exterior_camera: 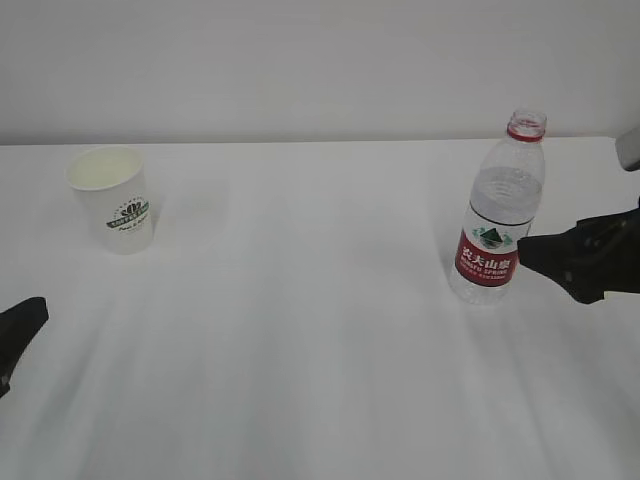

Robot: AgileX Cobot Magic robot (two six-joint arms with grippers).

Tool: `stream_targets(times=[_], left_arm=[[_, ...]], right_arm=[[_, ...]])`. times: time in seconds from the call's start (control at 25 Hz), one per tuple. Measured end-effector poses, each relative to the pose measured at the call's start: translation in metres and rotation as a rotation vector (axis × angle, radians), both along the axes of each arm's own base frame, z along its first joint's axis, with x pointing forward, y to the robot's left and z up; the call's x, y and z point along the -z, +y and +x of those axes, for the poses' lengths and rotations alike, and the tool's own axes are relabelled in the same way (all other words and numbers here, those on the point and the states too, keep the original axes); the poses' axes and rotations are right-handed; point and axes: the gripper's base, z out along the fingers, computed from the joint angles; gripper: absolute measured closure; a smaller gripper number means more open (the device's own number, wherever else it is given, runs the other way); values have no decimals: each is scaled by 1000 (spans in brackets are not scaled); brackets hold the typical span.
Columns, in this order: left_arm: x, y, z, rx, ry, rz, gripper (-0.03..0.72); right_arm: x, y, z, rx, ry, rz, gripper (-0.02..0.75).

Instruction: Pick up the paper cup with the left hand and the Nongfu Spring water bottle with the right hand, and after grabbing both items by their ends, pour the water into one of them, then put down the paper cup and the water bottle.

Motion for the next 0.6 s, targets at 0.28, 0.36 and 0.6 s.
stream_targets(times=[0.28, 0.36, 0.6], left_arm=[[20, -2, 6, 2, 68, -1, 39], [31, -2, 9, 4, 124, 9, 31], [36, -6, 26, 18, 132, 12, 67]], right_arm=[[0, 0, 0, 1, 1, 1, 148], [0, 0, 0, 1, 1, 1, 148], [0, 0, 0, 0, 0, 2, 148]])
